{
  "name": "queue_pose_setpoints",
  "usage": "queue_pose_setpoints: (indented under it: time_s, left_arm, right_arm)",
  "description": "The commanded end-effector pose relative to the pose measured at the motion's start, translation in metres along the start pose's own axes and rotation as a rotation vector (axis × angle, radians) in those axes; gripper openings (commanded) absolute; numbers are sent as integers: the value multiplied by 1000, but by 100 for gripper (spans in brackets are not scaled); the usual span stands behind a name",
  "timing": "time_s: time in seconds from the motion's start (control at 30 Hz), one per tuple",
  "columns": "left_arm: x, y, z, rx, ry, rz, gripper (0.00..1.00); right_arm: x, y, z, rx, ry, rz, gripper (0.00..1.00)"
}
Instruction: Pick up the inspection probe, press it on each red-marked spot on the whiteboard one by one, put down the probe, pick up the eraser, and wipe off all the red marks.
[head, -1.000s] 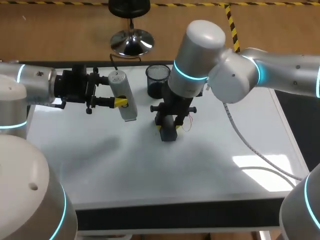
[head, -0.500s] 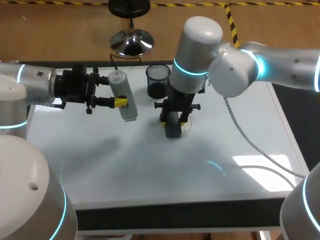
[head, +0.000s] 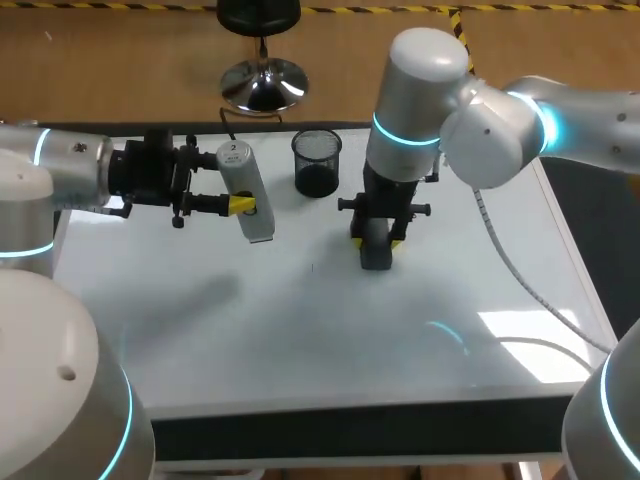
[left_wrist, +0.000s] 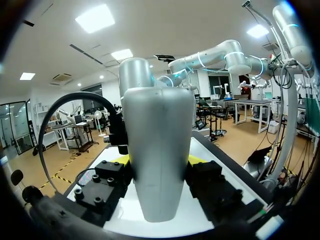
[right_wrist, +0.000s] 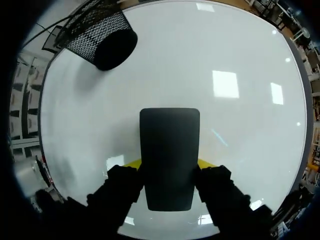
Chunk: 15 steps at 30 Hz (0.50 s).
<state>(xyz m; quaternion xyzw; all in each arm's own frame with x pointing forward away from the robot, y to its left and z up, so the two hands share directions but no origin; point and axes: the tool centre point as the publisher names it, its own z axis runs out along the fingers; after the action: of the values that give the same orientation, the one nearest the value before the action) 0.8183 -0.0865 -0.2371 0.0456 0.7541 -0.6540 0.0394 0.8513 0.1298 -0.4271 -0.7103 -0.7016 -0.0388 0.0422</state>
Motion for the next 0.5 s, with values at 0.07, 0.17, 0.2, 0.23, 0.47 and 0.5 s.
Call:
queue_pose_setpoints:
  time_s: [0.07, 0.17, 0.2, 0.23, 0.47, 0.5]
  left_arm:
    - [1, -1, 0, 0, -2, 1, 0]
    - [1, -1, 0, 0, -2, 1, 0]
    - [1, -1, 0, 0, -2, 1, 0]
    - [1, -1, 0, 0, -2, 1, 0]
    - [1, -1, 0, 0, -2, 1, 0]
    - [1, -1, 0, 0, -2, 1, 0]
  right_arm:
    - [-16, -3, -8, -28, -3, 11, 0]
    - [-15, -6, -19, -45, -6, 16, 0]
    - [-13, -7, -23, -52, -3, 12, 0]
    - [-10, -10, -25, -56, -1, 7, 0]
    - [19, -22, -27, -63, 14, -51, 0]
    - [23, -24, -26, -61, 16, -61, 0]
